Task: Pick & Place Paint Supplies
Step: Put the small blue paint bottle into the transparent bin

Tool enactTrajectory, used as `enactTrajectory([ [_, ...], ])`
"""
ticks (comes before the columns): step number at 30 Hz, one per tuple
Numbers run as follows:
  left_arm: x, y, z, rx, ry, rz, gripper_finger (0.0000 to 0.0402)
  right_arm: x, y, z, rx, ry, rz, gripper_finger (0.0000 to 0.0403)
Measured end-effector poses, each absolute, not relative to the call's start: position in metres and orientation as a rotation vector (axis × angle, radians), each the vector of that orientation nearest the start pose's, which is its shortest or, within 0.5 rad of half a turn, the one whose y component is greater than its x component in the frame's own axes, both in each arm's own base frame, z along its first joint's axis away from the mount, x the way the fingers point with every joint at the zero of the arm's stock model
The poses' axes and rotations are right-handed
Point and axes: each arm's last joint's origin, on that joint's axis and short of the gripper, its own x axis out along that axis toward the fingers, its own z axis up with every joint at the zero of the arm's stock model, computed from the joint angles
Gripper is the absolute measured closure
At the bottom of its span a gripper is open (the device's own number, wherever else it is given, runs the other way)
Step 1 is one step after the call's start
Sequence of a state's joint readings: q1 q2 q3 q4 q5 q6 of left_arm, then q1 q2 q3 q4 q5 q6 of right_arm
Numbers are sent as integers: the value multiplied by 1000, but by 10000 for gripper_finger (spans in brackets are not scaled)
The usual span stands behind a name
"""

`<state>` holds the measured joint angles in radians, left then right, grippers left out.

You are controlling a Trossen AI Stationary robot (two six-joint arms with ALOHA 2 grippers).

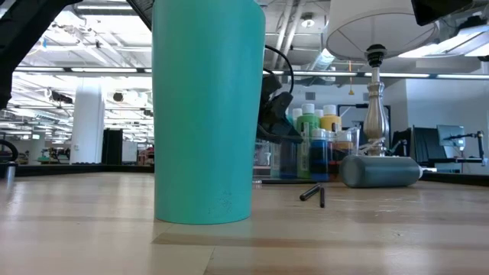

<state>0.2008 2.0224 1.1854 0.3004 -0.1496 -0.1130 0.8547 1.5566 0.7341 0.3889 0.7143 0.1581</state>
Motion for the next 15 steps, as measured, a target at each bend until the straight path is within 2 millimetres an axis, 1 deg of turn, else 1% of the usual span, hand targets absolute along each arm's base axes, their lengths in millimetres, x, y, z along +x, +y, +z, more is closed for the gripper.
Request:
enactTrajectory([
  [6,417,89,149,-123,532,372,238,217,220,191,-150,316,113,173],
  [12,416,89,150,-121,544,373,240,217,220,191,-148,317,113,173],
  [15,413,89,154,-117,552,374,240,216,220,190,-140,327,109,173],
])
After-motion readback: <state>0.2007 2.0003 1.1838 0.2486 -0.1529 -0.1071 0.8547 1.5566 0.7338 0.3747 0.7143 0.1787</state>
